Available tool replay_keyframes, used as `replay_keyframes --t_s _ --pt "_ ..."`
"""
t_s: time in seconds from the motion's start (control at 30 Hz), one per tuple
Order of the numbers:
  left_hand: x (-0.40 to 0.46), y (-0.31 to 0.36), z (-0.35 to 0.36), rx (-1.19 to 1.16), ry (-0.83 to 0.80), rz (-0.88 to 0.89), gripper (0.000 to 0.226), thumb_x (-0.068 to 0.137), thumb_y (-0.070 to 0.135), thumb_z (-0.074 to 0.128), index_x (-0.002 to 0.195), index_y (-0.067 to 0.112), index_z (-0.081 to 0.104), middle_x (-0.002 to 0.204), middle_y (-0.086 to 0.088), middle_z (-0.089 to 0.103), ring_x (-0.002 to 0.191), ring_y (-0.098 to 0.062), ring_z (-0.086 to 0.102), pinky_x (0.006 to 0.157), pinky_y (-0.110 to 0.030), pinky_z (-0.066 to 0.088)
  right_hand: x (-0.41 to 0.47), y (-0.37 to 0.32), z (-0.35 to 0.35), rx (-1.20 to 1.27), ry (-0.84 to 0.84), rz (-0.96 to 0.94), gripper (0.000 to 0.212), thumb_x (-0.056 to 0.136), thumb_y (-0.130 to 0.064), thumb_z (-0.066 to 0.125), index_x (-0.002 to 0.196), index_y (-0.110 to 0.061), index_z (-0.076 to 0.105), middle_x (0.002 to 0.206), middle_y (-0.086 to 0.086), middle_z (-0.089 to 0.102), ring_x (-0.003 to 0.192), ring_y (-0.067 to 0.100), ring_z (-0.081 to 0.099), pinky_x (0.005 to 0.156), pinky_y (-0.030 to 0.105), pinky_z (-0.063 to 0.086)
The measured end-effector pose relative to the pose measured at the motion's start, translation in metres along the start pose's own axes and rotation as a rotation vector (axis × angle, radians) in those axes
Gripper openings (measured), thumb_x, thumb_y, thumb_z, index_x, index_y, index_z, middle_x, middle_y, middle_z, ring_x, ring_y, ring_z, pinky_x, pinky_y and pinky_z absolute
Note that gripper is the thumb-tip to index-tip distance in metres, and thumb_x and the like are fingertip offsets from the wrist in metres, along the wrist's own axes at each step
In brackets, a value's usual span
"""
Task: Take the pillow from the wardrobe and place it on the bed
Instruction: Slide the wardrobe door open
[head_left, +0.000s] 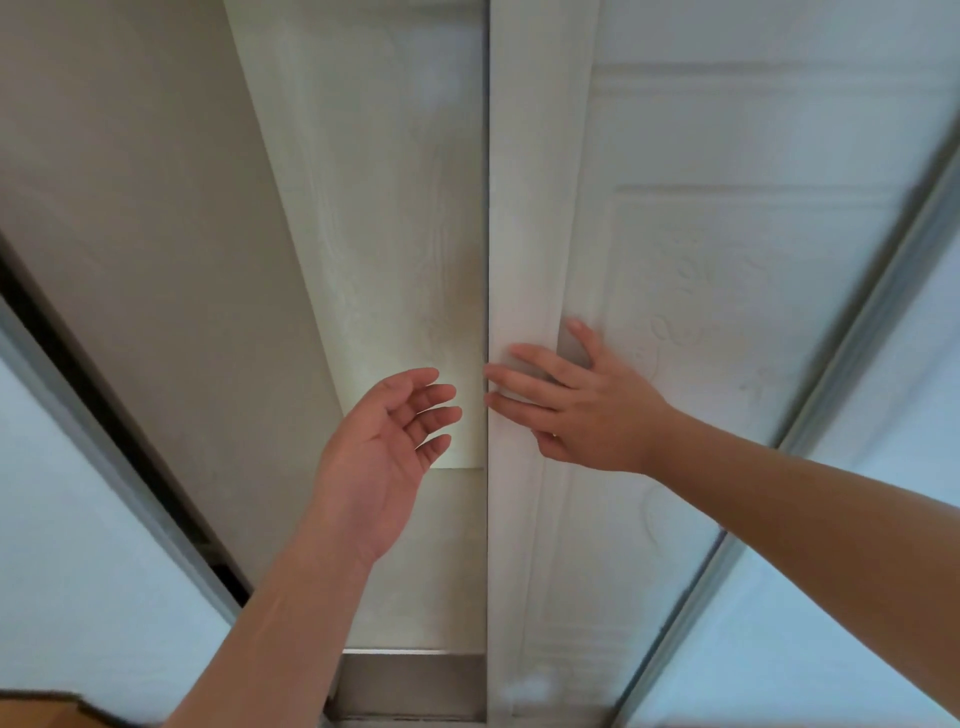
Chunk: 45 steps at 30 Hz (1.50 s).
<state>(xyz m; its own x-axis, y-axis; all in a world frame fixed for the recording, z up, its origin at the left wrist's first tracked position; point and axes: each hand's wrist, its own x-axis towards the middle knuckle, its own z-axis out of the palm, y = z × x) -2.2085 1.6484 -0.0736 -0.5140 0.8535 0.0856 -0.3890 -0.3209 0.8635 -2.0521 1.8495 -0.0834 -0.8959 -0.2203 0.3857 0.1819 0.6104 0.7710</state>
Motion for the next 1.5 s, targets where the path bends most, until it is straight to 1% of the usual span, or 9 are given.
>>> replay_keyframes --t_s 0.17,0.33,0.43,0.57,0.83,1.1,1.17,1.33,1.5 --pt "-0.005 -0.007 0.011 0.008 -0.015 -0.019 0.025 0.092 0.026 0.049 0.096 0.018 0.072 0.095 -0.004 0.073 0.084 -0.017 0.068 0.069 -0.03 0.05 -0.025 0.009 -0.003 -0.086 -0.029 0.01 0.051 0.098 -0.043 0.042 0.145 -0.023 0.039 0.156 0.001 0.033 0.141 0.03 0.031 0.111 0.065 0.009" --pt "-0.01 -0.011 0.019 0.0 -0.044 -0.04 0.025 0.092 0.025 0.049 0.099 0.016 0.071 0.095 -0.004 0.072 0.084 -0.017 0.068 0.068 -0.029 0.051 -0.048 0.014 -0.011 -0.152 -0.063 0.027 0.048 0.097 -0.039 0.042 0.142 -0.021 0.042 0.153 0.003 0.039 0.139 0.033 0.036 0.11 0.065 0.013" --pt "-0.011 -0.014 0.025 -0.01 -0.063 -0.051 0.025 0.089 0.026 0.051 0.102 0.014 0.069 0.095 -0.005 0.072 0.084 -0.017 0.068 0.069 -0.029 0.051 -0.052 0.014 -0.02 -0.166 -0.094 0.081 0.051 0.095 -0.037 0.048 0.143 -0.02 0.041 0.154 0.006 0.036 0.143 0.032 0.028 0.112 0.064 0.011" --pt "-0.013 -0.025 0.039 -0.016 -0.079 -0.09 0.025 0.088 0.025 0.051 0.101 0.014 0.069 0.094 -0.005 0.072 0.082 -0.017 0.068 0.07 -0.031 0.048 -0.051 0.026 -0.029 -0.148 -0.151 0.121 0.051 0.096 -0.04 0.045 0.141 -0.016 0.041 0.157 0.01 0.03 0.147 0.031 0.014 0.113 0.063 0.0" --pt "-0.015 -0.035 0.057 -0.018 -0.132 -0.135 0.028 0.079 0.03 0.058 0.097 0.015 0.072 0.093 -0.006 0.073 0.083 -0.018 0.068 0.069 -0.031 0.05 -0.078 0.037 -0.028 -0.127 -0.199 0.163 0.05 0.095 -0.042 0.046 0.136 -0.015 0.045 0.152 0.01 0.035 0.147 0.03 0.013 0.113 0.067 0.004" --pt "-0.015 -0.043 0.068 -0.014 -0.153 -0.16 0.029 0.079 0.03 0.058 0.099 0.014 0.071 0.094 -0.006 0.073 0.083 -0.018 0.069 0.069 -0.03 0.049 -0.107 0.046 -0.033 -0.15 -0.212 0.203 0.049 0.096 -0.041 0.04 0.137 -0.015 0.046 0.151 0.011 0.038 0.147 0.029 0.014 0.114 0.065 0.004" --pt "-0.014 -0.047 0.071 -0.018 -0.164 -0.164 0.026 0.083 0.027 0.056 0.099 0.014 0.07 0.094 -0.007 0.073 0.083 -0.018 0.068 0.07 -0.031 0.049 -0.112 0.045 -0.036 -0.159 -0.221 0.225 0.048 0.096 -0.04 0.04 0.136 -0.014 0.047 0.15 0.011 0.04 0.147 0.03 0.016 0.114 0.065 0.006" --pt "-0.016 -0.054 0.086 -0.031 -0.213 -0.18 0.028 0.077 0.03 0.059 0.095 0.016 0.074 0.094 -0.007 0.073 0.083 -0.018 0.068 0.071 -0.032 0.048 -0.122 0.045 -0.048 -0.197 -0.299 0.269 0.048 0.096 -0.039 0.04 0.134 -0.012 0.048 0.15 0.013 0.039 0.145 0.031 0.02 0.113 0.065 0.011" --pt "-0.019 -0.057 0.095 -0.033 -0.236 -0.201 0.027 0.074 0.03 0.062 0.092 0.017 0.076 0.092 -0.007 0.073 0.081 -0.017 0.068 0.072 -0.033 0.045 -0.135 0.05 -0.058 -0.221 -0.378 0.284 0.05 0.095 -0.04 0.041 0.136 -0.011 0.047 0.151 0.014 0.038 0.145 0.032 0.019 0.113 0.066 0.009"
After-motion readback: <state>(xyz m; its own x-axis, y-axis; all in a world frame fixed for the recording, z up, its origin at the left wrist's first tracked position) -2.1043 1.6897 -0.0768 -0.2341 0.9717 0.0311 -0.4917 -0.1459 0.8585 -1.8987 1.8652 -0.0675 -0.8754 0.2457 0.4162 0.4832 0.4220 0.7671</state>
